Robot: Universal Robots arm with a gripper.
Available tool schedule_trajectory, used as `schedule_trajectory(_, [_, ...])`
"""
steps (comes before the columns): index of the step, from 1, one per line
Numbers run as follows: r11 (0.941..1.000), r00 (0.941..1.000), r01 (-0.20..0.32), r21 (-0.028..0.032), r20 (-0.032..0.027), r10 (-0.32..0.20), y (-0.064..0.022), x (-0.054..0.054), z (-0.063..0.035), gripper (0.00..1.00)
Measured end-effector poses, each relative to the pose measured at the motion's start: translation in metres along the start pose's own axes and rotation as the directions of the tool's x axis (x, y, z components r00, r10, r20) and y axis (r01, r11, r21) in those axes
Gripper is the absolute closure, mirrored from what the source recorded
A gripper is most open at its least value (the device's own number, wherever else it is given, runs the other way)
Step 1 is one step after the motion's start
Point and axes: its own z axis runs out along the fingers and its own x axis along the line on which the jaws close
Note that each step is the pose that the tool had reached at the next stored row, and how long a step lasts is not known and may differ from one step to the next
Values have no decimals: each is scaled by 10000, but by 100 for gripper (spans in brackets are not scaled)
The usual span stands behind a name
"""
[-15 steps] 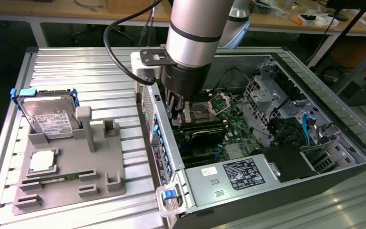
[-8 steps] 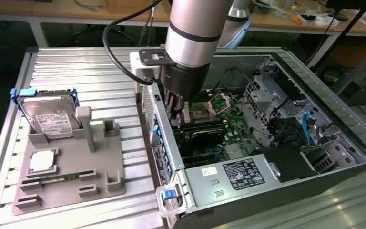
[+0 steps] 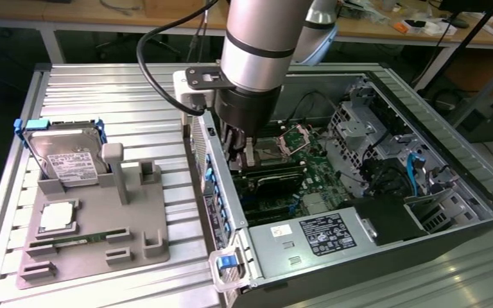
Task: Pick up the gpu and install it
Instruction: 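Press down on the gpu until it lock into place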
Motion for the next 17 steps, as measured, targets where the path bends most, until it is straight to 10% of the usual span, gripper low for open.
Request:
schedule_trajectory(5, [9996, 10000, -5, 268, 25, 5, -19, -2, 31, 89])
schedule_trajectory(17, [9996, 10000, -9, 289, 13, 8, -32, -4, -18, 89])
